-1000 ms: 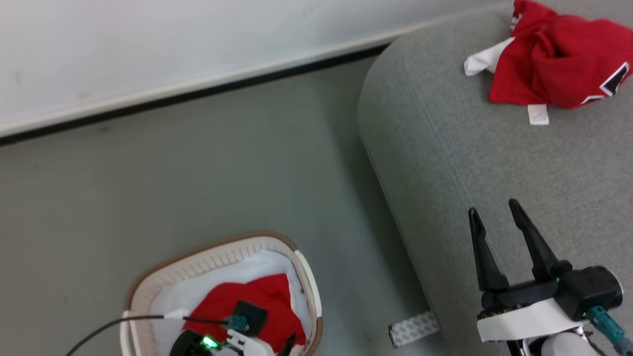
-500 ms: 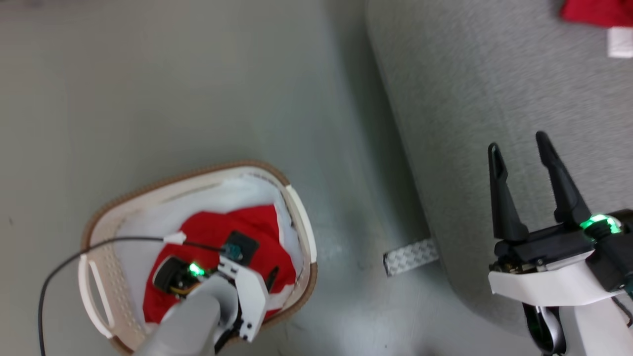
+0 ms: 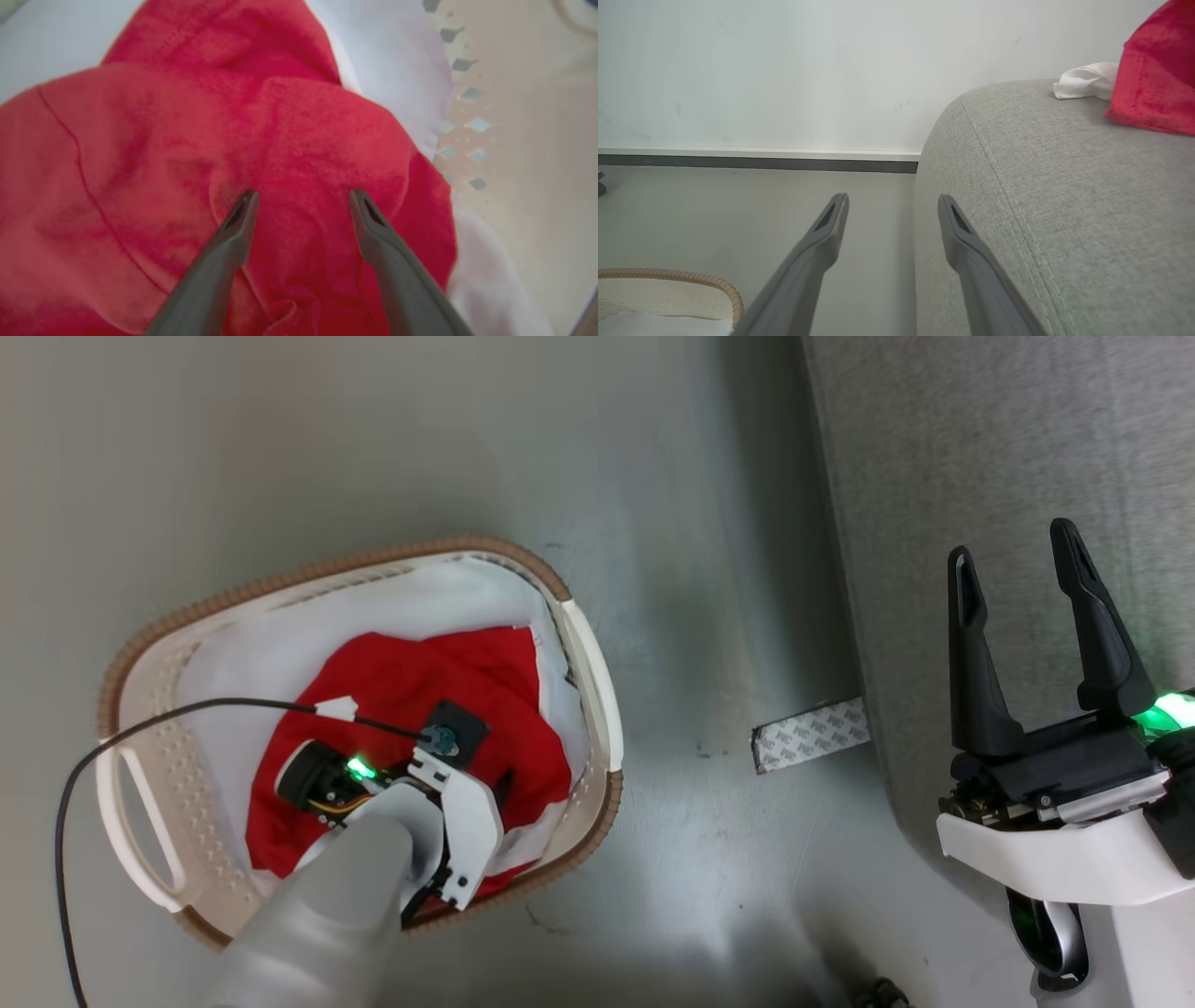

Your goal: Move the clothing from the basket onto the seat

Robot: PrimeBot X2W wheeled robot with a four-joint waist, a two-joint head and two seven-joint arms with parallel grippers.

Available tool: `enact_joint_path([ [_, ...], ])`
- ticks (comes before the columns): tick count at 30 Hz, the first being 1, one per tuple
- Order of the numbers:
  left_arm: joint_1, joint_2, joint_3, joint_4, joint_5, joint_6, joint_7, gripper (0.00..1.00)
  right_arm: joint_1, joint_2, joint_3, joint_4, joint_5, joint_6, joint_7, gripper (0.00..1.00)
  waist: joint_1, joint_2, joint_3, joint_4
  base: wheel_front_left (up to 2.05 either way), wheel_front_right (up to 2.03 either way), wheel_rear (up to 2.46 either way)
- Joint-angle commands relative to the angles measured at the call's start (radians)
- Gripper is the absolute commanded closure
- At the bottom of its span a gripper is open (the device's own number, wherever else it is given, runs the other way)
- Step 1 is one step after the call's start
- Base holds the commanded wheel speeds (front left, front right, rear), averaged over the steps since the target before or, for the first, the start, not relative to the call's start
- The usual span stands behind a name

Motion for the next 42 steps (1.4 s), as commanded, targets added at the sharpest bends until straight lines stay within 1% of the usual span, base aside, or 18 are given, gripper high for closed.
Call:
enact_joint_path([
  [1,-0.011,-0.002,-0.007,0.011,-0.008,-0.003,-0.004,0.00,-0.008,0.000,-0.002,-0.008,-0.011,-0.002,0.000,0.00,-0.0001,0.0000,0.018,0.002,0.00,0.00,0.00],
  [2,-0.012,-0.006,-0.014,0.016,-0.014,-0.003,-0.006,0.00,-0.006,0.000,-0.001,-0.010,-0.012,-0.003,0.000,0.00,-0.0001,0.0000,0.021,0.002,0.00,0.00,0.00],
  [3,-0.015,-0.008,-0.019,0.018,-0.018,-0.003,-0.007,0.30,-0.003,0.000,-0.002,-0.012,-0.015,-0.003,0.000,0.00,-0.0001,0.0000,0.023,0.002,0.00,0.00,0.00],
  [4,-0.015,-0.013,-0.035,0.021,-0.034,-0.003,-0.012,1.00,0.001,0.000,-0.003,-0.014,-0.019,-0.002,0.000,0.00,-0.0001,0.0000,0.026,0.004,0.00,0.00,0.00],
  [10,-0.023,-0.022,-0.072,0.014,-0.085,-0.003,-0.051,1.00,0.008,0.000,-0.011,-0.003,-0.022,-0.003,0.000,0.00,-0.0001,0.0000,0.003,0.017,0.00,0.00,0.00],
  [15,-0.014,-0.029,-0.070,0.000,-0.150,-0.003,-0.111,1.00,0.007,0.000,-0.008,0.010,-0.011,-0.003,0.000,0.00,-0.0001,0.0000,-0.049,0.030,0.00,0.00,0.00],
  [21,0.021,-0.034,-0.041,-0.035,-0.236,-0.003,-0.174,1.00,0.018,0.000,-0.012,0.038,0.002,-0.002,0.000,0.00,-0.0001,0.0000,-0.146,0.051,0.00,0.00,0.00],
  [25,0.070,-0.027,-0.022,-0.072,-0.272,-0.003,-0.190,1.00,0.041,0.000,-0.017,0.062,0.011,-0.002,0.000,0.00,-0.0001,0.0000,-0.235,0.064,0.00,0.00,0.00],
  [30,0.149,-0.005,0.025,-0.170,-0.305,-0.001,-0.192,1.00,0.085,0.000,-0.021,0.092,0.017,-0.003,0.000,0.00,-0.0001,0.0000,-0.354,0.079,0.00,0.00,0.00],
  [37,0.321,0.008,0.109,-0.344,-0.304,0.027,-0.192,1.00,0.164,0.000,-0.022,0.135,0.025,-0.002,0.000,0.00,-0.0001,0.0000,-0.537,0.104,0.00,0.00,0.00],
  [42,0.430,0.020,0.151,-0.456,-0.291,0.048,-0.192,1.00,0.227,0.000,-0.015,0.162,0.031,-0.002,0.000,0.00,-0.0001,0.0000,-0.650,0.125,0.00,0.00,0.00],
])
